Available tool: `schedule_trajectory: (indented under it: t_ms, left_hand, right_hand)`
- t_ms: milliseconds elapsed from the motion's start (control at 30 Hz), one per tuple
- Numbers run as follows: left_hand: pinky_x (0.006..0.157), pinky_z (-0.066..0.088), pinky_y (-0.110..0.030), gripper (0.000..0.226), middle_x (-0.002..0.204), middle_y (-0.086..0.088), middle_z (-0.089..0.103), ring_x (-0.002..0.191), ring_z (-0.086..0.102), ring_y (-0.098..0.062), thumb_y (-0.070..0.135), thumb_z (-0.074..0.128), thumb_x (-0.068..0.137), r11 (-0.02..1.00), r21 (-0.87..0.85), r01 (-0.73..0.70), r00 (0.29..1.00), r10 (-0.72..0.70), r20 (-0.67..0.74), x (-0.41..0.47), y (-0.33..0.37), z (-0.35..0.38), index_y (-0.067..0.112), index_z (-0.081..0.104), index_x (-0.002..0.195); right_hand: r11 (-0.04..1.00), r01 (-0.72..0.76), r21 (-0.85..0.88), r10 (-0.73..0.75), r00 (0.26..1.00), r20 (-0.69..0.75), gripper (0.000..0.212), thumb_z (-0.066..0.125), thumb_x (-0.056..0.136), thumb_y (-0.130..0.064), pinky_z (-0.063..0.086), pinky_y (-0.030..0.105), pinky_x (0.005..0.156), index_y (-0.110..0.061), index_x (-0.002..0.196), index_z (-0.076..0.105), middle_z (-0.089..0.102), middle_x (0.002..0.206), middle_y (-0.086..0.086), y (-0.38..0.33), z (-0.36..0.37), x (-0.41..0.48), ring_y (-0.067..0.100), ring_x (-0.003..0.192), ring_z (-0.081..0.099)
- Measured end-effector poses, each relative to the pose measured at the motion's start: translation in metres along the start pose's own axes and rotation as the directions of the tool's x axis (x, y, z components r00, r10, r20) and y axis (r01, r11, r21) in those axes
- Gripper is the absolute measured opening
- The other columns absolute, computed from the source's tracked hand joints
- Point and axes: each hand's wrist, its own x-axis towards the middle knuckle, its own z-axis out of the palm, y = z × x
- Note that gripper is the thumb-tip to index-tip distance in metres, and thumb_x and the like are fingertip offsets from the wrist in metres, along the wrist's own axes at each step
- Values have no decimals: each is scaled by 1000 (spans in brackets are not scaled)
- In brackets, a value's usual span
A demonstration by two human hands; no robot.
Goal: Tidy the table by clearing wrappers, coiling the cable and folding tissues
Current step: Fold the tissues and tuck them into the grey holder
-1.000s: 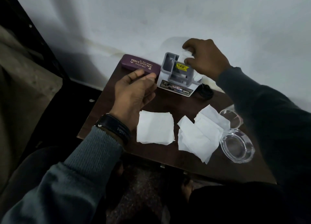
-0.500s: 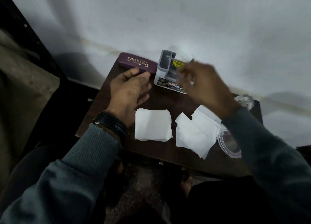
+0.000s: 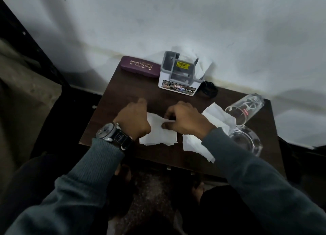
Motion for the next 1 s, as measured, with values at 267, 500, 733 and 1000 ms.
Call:
schedule_trajectory:
  t_ms: [267,500,733,1000]
  left_hand:
    - [104,49,-44,103,140,-11,48,125,58,-34,35,94,66,989,-140,51,995,-39,90,2,2,-6,15,38,149]
    - [91,61,-35,70,124,-6,75,112,73,-20,11,86,70,430,-892,137,942,222,252,-10,31,-45,16,59,135]
    - [81,63,-37,47,120,-12,76,109,74,-25,12,72,83,147,-963,225,952,176,249,-15,48,-42,4,65,129]
    - [89,61,-49,20,106,4,80,103,76,-20,11,80,85,61,-995,76,975,-211,62,-2,38,-40,22,73,100]
  right_hand:
    - [885,73,460,-70,997,-23,23,84,83,-18,52,25,73,-22,100,69,69,85,-8,-4,-20,-14,6,78,65]
    - [363,196,911,-133,978,-158,30,74,87,4,62,34,79,-9,113,69,76,111,6,-4,-83,-56,21,101,74]
    - [393,177,902,-66,984,-165,37,75,86,4,62,27,77,-10,119,68,75,120,10,0,-80,-54,22,107,74]
    - [964,-40,264,101,970,-221,21,85,82,-34,53,12,71,-22,97,74,75,94,-6,51,-45,-52,-3,75,65]
